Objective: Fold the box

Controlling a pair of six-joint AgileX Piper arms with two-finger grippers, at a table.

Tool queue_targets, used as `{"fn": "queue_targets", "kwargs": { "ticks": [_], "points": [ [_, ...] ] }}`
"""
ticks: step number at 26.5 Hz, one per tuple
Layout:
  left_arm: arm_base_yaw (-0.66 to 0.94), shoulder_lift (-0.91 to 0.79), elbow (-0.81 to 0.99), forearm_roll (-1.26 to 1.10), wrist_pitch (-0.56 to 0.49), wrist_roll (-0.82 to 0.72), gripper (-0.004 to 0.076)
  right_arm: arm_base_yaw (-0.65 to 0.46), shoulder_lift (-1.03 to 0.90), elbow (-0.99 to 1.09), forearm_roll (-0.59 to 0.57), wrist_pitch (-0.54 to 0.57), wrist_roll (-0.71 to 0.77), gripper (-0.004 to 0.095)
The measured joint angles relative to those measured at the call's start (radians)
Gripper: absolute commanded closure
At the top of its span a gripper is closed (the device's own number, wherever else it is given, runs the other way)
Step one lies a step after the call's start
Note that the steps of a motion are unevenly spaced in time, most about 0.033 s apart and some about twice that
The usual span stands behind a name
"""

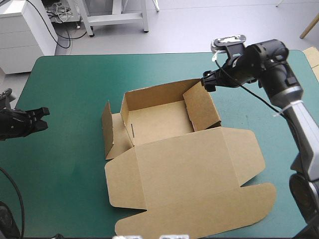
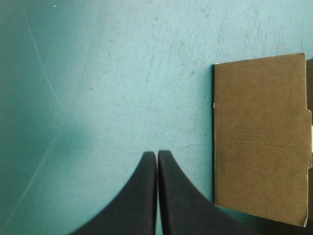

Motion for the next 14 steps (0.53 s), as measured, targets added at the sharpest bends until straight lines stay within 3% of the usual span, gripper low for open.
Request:
{"fn": "queue_targets", "kwargs": {
  "ticks": [5, 14],
  "points": [
    [0.0, 0.0, 0.0, 0.0, 0.0, 0.0, 0.0732, 0.0, 0.18, 0.005, -0.003, -0.009, -0.024, 0.0023],
    [0.0, 0.0, 0.0, 0.0, 0.0, 0.0, 0.0732, 0.0, 0.319, 0.005, 0.0, -0.022, -0.065, 0.0023]
  ]
}}
